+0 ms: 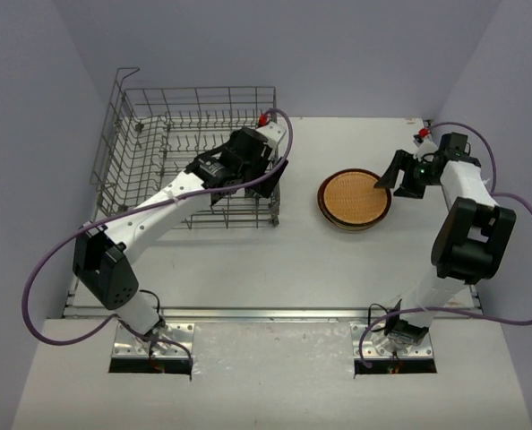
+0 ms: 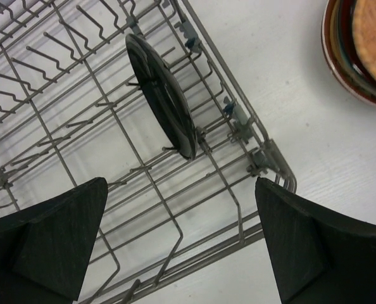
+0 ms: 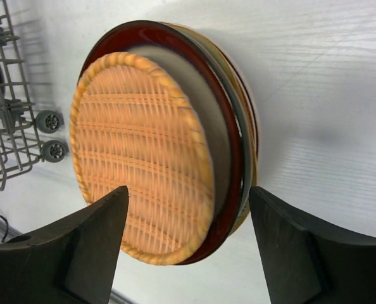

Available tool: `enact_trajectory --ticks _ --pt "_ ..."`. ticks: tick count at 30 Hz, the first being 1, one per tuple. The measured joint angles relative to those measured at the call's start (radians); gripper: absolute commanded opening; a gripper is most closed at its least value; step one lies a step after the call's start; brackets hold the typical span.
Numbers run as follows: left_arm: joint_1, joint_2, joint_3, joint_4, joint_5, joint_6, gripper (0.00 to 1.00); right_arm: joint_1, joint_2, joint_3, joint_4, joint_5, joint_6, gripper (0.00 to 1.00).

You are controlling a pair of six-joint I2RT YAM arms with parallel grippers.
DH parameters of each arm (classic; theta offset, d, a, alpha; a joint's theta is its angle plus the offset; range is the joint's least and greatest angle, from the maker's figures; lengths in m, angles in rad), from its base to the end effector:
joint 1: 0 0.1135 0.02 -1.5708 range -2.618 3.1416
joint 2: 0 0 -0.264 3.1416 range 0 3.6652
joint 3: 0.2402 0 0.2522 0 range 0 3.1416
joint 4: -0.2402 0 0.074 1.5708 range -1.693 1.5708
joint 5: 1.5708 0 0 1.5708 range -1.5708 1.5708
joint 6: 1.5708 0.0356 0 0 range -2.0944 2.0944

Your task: Unload the plates from the dish rack

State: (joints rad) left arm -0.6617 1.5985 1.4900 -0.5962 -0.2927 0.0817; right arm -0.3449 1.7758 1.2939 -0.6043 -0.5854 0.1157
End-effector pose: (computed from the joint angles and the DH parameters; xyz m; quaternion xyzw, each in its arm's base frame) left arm 0.2901 -0.2129 0.3405 0.2691 0.8589 0.0081 0.4357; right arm 0.3520 -0.1055 0.2199 0.1448 0.9208 0.2520 0.2603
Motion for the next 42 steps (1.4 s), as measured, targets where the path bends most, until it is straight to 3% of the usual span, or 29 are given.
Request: enact_trajectory --ticks 4,10,14,16,26,33,42 --pt "0.004 0.049 0.076 0.002 -0.026 -0.077 0.82 -0.002 -0.03 0.0 -0.002 0.038 -0.01 0.79" --pt "0.004 0.132 0.164 0.007 -0.1 -0.163 0.69 -0.007 -0.18 0.001 -0.002 0.059 -0.011 0.84" --pt "0.005 0.201 0.196 0.009 -0.138 -0.201 0.61 -0.007 -0.27 0.009 -0.004 0.059 -0.011 0.94" --pt "0.008 0.236 0.208 0.004 -0.156 -0.218 0.58 -0.006 -0.299 0.013 -0.006 0.059 -0.01 0.99" --pt "0.073 0.358 0.284 -0.018 -0.169 -0.273 0.53 -0.006 -0.39 0.014 -0.041 0.058 0.0 0.99" --pt "0.113 0.394 0.3 -0.029 -0.085 -0.301 0.46 -0.006 -0.403 0.014 -0.058 0.058 0.001 0.99" --pt "0.132 0.418 0.3 -0.036 0.013 -0.325 0.09 -0.006 -0.403 0.014 -0.064 0.054 0.008 0.99"
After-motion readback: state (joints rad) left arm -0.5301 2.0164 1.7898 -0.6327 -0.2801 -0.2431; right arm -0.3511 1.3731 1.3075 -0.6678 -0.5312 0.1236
